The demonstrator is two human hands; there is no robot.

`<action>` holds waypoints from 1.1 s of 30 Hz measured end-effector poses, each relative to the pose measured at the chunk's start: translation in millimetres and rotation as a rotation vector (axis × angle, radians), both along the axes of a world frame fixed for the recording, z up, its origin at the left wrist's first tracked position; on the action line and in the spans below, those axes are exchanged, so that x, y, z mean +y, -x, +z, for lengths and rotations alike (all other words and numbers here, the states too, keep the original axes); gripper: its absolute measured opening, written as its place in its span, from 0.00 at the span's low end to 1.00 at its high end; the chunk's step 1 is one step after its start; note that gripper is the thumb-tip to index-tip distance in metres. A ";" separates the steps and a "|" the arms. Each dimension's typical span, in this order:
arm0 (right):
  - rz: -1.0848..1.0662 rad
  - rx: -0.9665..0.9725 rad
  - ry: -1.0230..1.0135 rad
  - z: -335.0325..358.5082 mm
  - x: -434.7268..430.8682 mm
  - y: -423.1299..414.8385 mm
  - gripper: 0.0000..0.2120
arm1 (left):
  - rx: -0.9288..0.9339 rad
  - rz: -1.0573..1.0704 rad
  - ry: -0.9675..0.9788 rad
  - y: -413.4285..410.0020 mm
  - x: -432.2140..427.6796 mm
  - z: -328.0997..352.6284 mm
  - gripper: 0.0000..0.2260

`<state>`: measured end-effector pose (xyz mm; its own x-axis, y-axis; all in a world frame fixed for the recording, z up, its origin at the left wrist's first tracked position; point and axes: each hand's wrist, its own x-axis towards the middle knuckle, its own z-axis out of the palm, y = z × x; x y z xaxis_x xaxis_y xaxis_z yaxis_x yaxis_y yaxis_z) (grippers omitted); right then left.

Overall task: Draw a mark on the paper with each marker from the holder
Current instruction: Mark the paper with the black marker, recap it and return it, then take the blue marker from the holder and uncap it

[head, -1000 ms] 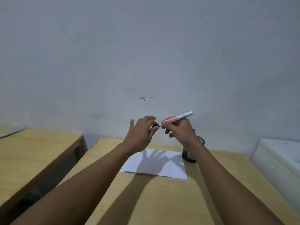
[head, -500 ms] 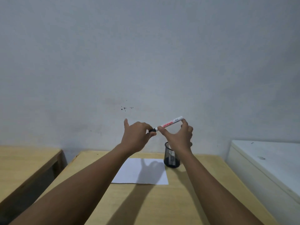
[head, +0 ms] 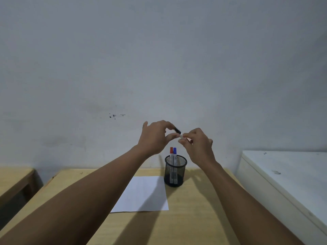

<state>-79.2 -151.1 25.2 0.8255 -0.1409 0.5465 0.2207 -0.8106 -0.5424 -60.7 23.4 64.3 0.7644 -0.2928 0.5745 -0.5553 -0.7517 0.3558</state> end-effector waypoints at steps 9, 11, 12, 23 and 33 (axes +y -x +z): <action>0.099 0.146 -0.266 -31.5 -9.1 -41.6 0.34 | 0.344 0.071 -0.022 -56.9 -23.6 -52.2 0.17; 0.100 0.220 -0.198 -44.7 -11.6 -51.1 0.31 | 0.405 0.067 -0.060 -67.1 -30.7 -59.5 0.20; 0.083 0.260 -0.157 -50.7 -13.2 -55.6 0.28 | 0.429 0.066 -0.067 -72.3 -33.6 -62.7 0.21; 0.062 0.292 0.006 -72.4 -17.4 -62.8 0.20 | 0.543 0.036 0.082 -92.5 -43.8 -83.7 0.06; 0.010 0.081 -0.277 -34.8 -14.4 -42.7 0.19 | 0.482 -0.045 0.515 -64.6 -33.2 -39.4 0.10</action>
